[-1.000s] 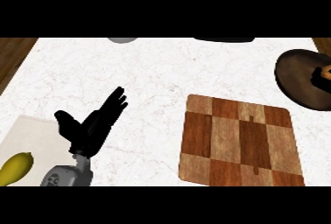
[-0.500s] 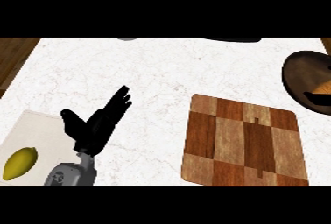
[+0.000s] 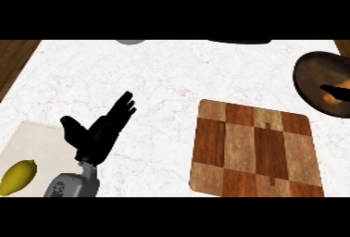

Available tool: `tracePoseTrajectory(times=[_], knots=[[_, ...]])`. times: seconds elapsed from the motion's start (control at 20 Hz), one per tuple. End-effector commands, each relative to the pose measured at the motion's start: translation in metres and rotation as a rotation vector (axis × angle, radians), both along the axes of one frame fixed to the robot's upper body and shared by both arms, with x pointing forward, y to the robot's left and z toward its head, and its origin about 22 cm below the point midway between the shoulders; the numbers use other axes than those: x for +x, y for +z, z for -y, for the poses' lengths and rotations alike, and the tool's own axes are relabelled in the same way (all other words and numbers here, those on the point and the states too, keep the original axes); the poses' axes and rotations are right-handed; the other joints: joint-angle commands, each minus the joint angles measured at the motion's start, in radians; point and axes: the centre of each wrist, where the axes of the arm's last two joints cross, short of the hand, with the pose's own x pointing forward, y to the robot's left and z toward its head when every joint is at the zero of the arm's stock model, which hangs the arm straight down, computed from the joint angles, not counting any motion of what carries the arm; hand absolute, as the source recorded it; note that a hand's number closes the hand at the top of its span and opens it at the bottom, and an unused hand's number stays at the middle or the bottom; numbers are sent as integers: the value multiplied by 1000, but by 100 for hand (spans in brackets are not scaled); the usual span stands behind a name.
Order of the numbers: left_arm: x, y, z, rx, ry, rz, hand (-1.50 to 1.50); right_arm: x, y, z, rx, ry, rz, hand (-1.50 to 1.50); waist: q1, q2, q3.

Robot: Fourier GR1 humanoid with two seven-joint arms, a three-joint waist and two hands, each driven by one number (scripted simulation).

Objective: Pick the croissant from the cutting board and place it in the pan

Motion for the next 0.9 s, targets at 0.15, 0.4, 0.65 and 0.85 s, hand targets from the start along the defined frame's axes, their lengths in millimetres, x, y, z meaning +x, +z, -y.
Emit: tracePoseTrajectory(times=[0.15, 0.4, 0.65, 0.85], knots=[[-5, 2, -2, -16, 19, 2, 0, -37, -2, 42, 210, 90, 37, -150, -12, -5, 0], [-10, -5, 9, -14, 4, -10, 0, -64, -9, 63, 248, 214, 45, -150, -20, -7, 0], [-6, 3, -4, -8, 33, -9, 0, -106, -23, 87, 278, 313, 24, -150, -31, -13, 0], [-8, -7, -2, -3, 28, -12, 0, -115, -13, 99, 268, 354, 31, -150, -32, -13, -1]])
